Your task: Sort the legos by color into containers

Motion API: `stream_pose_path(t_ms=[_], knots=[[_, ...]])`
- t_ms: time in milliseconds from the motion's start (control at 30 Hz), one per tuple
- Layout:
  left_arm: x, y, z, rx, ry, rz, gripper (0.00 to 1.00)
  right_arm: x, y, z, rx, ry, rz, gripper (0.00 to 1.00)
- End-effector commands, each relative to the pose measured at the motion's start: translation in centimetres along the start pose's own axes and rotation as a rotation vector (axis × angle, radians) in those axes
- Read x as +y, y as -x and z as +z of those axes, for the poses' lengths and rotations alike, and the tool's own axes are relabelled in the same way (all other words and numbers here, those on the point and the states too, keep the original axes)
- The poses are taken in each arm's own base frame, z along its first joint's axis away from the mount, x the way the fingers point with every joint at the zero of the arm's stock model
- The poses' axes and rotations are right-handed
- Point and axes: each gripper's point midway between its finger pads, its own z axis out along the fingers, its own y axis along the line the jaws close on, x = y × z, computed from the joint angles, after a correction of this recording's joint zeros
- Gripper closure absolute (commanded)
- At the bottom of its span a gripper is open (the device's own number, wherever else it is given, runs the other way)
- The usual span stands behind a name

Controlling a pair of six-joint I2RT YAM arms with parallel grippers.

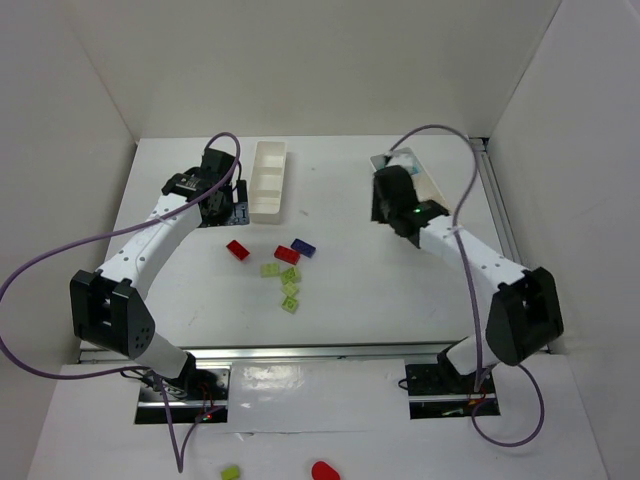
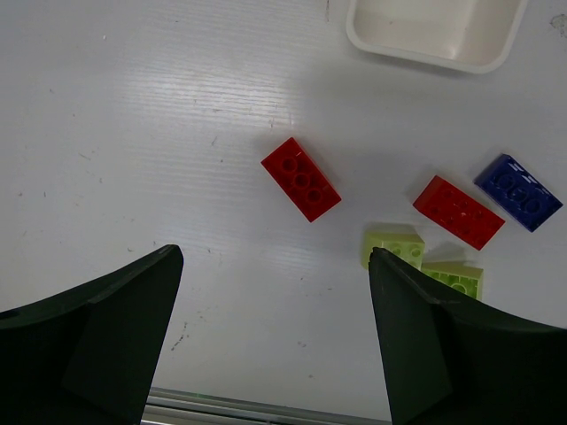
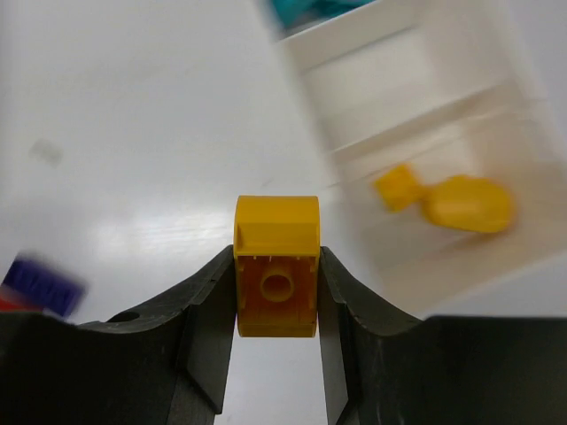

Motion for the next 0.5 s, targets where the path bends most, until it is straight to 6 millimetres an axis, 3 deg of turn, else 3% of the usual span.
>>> stream_pose_path(t_ms=[0, 33, 133, 267, 300, 333, 367, 467], knots=[[-0.3, 0.4, -0.4, -0.013, -0.014, -0.003, 0.05, -7.7, 2.2, -0.5, -0.059, -0.226, 0.195, 0.72], [-0.3, 0.4, -0.4, -0.013, -0.014, -0.003, 0.05, -9.8, 2.3, -0.2, -0.056, -0.262, 0.23, 0.72], [-0.3, 0.4, -0.4, -0.013, -0.014, -0.003, 0.05, -12.5, 2.4, 0.8, -0.049, -0.297, 0.29, 0.71], [-0.2, 0.2, -0.5, -0.013, -0.014, -0.003, 0.05, -14.6, 2.5, 2.4, -0.058, -0.328, 0.324, 0.71], [-0.2, 0.2, -0.5, -0.013, -0.014, -0.003, 0.05, -14.6, 2.3, 2.9, -0.054, -0.329, 0.323, 0.66], [-0.2, 0.2, -0.5, -0.013, -0.014, -0.003, 0.05, -15.2, 2.5, 3.3, -0.064, -0.34, 0.336, 0.53], [-0.2, 0.2, -0.5, -0.013, -0.014, -0.003, 0.05, -15.4, 3.1, 3.2, -0.074, -0.336, 0.345, 0.31], [-0.2, 0.3, -0.8, -0.021, -0.018, -0.005, 0.05, -15.0, 4.0, 3.3, -0.088, -0.325, 0.333, 0.17]])
